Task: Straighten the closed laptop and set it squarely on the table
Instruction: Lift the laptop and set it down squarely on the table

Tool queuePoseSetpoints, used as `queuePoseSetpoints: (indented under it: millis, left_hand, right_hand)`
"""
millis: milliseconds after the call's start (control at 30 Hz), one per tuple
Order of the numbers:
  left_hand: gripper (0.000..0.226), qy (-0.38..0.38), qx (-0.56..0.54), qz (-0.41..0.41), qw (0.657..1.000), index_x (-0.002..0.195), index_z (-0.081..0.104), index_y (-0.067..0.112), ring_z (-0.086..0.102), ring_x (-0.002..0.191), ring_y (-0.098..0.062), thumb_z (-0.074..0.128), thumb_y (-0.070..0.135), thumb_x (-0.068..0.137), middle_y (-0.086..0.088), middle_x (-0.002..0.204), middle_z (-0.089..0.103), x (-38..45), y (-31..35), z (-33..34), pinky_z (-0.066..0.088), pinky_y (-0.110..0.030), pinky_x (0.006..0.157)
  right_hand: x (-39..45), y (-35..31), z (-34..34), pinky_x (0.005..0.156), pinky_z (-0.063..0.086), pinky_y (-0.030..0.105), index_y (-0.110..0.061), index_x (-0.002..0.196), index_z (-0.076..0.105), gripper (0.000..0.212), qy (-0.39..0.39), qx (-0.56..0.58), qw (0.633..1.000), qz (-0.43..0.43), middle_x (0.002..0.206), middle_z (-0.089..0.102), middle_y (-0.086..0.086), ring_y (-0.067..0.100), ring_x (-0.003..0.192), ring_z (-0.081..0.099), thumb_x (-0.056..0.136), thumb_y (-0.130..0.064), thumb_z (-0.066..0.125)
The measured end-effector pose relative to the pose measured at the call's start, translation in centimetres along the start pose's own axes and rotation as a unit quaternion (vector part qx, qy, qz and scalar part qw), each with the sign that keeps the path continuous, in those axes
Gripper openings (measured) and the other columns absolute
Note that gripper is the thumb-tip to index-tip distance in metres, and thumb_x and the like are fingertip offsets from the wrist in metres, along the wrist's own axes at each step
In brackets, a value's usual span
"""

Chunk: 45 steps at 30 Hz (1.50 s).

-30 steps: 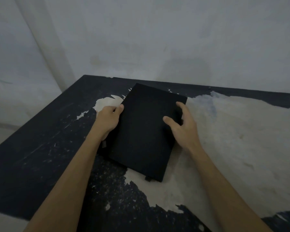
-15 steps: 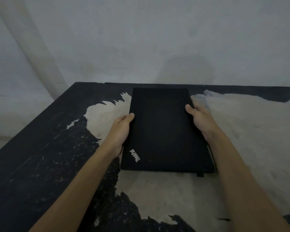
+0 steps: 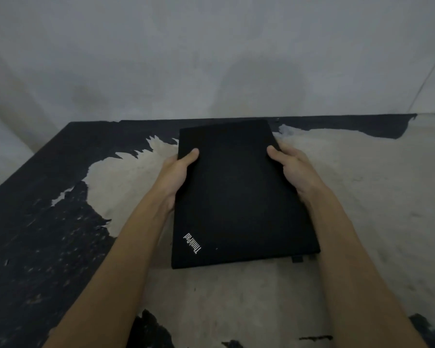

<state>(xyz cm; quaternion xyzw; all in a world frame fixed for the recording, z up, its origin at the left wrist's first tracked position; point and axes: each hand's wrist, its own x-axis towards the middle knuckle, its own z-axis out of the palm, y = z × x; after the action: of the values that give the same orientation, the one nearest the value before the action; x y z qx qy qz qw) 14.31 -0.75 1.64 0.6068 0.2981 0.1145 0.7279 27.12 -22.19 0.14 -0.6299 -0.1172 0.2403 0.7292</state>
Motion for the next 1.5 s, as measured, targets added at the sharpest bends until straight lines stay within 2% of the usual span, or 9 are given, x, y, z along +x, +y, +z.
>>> queuePoseSetpoints:
  millis: [133,333,567,700,833,967,1167,1367,1500]
  left_hand:
    - [0.036,0.022,-0.038,-0.006,0.999,0.117,0.075,0.012,0.081,0.072,-0.022,0.071,0.039,0.094,-0.006,0.088,0.084,0.7,0.3,-0.6,0.061,-0.031,0.053]
    - [0.030,0.120,-0.151,0.035,0.981,0.119,0.074,0.015,0.080,0.094,-0.029,0.071,0.032,0.095,-0.009,0.104,0.083,0.8,1.2,-1.3,0.066,-0.040,0.069]
    - [0.040,0.219,-0.230,0.114,0.941,0.138,0.061,0.015,0.071,0.113,-0.028,0.064,0.029,0.101,-0.008,0.127,0.073,0.8,0.9,-0.2,0.058,-0.050,0.099]
    - [0.056,0.269,-0.266,0.142,0.915,0.154,0.042,0.013,0.061,0.128,-0.024,0.060,0.029,0.103,-0.005,0.143,0.061,1.0,0.8,1.4,0.052,-0.044,0.107]
    - [0.046,0.232,-0.305,0.167,0.909,0.146,0.044,0.019,0.063,0.122,-0.018,0.060,0.022,0.103,0.000,0.139,0.061,1.1,0.4,2.7,0.058,-0.030,0.092]
    - [0.028,0.192,-0.298,0.136,0.925,0.120,0.055,0.025,0.068,0.113,-0.020,0.068,0.019,0.096,-0.002,0.128,0.067,1.3,0.3,2.5,0.063,-0.036,0.081]
    - [0.013,0.119,-0.283,0.111,0.945,0.101,0.075,0.019,0.071,0.090,-0.016,0.071,0.028,0.092,0.003,0.097,0.077,2.0,1.2,-2.1,0.060,-0.028,0.067]
    - [0.049,-0.037,-0.055,0.015,0.998,0.120,0.077,0.020,0.075,0.107,-0.029,0.075,0.052,0.083,-0.005,0.114,0.081,1.9,1.7,-4.7,0.061,-0.039,0.081]
    - [0.039,0.007,0.053,0.019,0.998,0.107,0.079,0.019,0.081,0.082,-0.026,0.074,0.053,0.088,-0.008,0.096,0.084,1.6,1.4,-3.4,0.063,-0.032,0.057]
  right_hand:
    - [-0.4,-1.0,0.0,0.052,0.059,0.019,-0.046,0.090,0.075,0.018,-0.038,0.035,0.999,0.016,0.074,0.080,-0.023,0.001,0.072,0.078,0.098,-0.034,0.064]
    - [-1.6,-2.0,-0.1,0.071,0.064,0.037,-0.027,0.119,0.078,0.052,-0.060,0.068,0.994,0.056,0.115,0.081,0.010,0.032,0.097,0.079,0.082,-0.063,0.070]
    - [-1.6,-1.6,2.3,0.070,0.061,0.031,-0.006,0.122,0.074,0.046,0.068,0.225,0.972,0.024,0.113,0.078,0.009,0.024,0.099,0.074,0.087,-0.036,0.074]
    - [-1.0,-0.7,4.4,0.080,0.065,0.039,-0.010,0.126,0.070,0.038,0.110,0.212,0.971,0.009,0.115,0.080,0.009,0.027,0.103,0.077,0.090,-0.021,0.075]
    - [-0.6,0.3,5.2,0.079,0.066,0.042,-0.014,0.128,0.069,0.033,0.150,0.186,0.971,-0.017,0.114,0.081,0.007,0.026,0.098,0.079,0.097,-0.026,0.069]
    - [-0.3,-0.1,4.0,0.086,0.065,0.046,-0.011,0.131,0.066,0.037,0.177,0.161,0.970,-0.042,0.115,0.079,0.008,0.025,0.098,0.078,0.101,-0.032,0.064]
    - [-1.0,-1.7,-0.5,0.064,0.066,0.034,-0.013,0.113,0.074,0.025,0.163,0.118,0.978,-0.048,0.095,0.084,0.003,0.023,0.086,0.081,0.098,-0.032,0.068]
    - [-2.1,-2.6,-3.5,0.055,0.063,0.032,-0.011,0.105,0.076,0.025,0.137,0.069,0.988,-0.014,0.088,0.084,0.009,0.026,0.076,0.082,0.093,-0.032,0.073]
    - [-2.2,-2.4,-4.3,0.051,0.062,0.033,-0.012,0.105,0.077,0.028,0.106,0.025,0.994,0.020,0.086,0.084,0.010,0.027,0.072,0.081,0.091,-0.036,0.074]
